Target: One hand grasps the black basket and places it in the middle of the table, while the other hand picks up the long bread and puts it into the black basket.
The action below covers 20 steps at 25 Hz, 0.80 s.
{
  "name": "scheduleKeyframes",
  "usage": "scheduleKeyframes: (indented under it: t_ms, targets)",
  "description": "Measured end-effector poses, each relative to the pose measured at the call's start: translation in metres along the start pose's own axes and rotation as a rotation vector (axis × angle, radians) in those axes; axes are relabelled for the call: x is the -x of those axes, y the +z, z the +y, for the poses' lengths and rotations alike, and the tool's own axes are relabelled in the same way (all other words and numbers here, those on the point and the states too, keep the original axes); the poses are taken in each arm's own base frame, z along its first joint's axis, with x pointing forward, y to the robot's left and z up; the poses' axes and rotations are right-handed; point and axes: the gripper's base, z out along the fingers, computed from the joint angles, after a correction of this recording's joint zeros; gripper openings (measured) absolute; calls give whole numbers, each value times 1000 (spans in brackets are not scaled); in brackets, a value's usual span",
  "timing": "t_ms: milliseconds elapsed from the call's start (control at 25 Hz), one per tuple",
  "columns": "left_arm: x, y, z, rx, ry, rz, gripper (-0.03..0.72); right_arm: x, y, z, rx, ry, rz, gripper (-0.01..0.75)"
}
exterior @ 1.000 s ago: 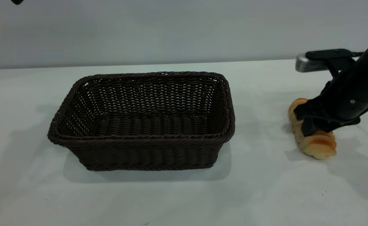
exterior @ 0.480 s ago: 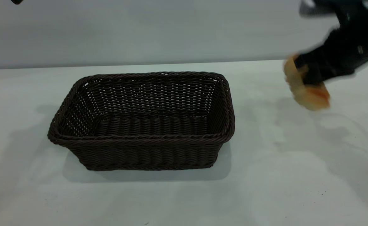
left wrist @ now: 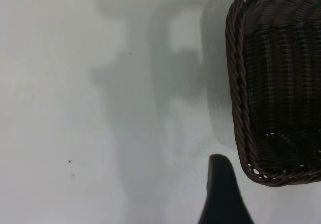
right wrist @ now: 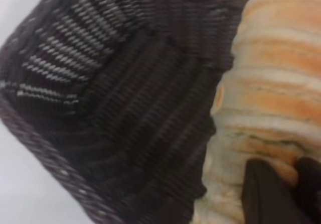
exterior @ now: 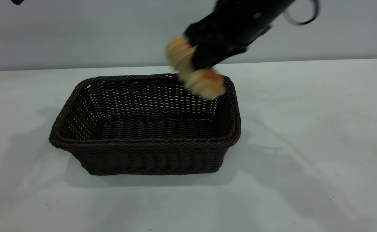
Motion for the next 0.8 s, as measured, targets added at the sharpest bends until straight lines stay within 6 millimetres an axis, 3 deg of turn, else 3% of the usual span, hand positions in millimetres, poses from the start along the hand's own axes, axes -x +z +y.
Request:
scheduleKeyframes:
  t_ms: [160, 320, 560, 680, 800]
  targets:
    - [-2, -8, 0, 1, 16, -18, 541, -6, 11, -3, 5, 11, 31, 250]
    - [-8, -32, -1, 3, 33, -76, 541, -4, -3, -17, 8, 14, 54, 355]
    - [-42, -75, -2, 8, 65, -152, 541, -1, -63, -62, -45, 116, 149, 378]
    - [-67, -90, -3, 10, 78, -171, 541, -6, -105, -94, -160, 198, 207, 379]
    - [-97, -102, -4, 11, 80, -186, 541, -15, -144, -112, -258, 270, 277, 381]
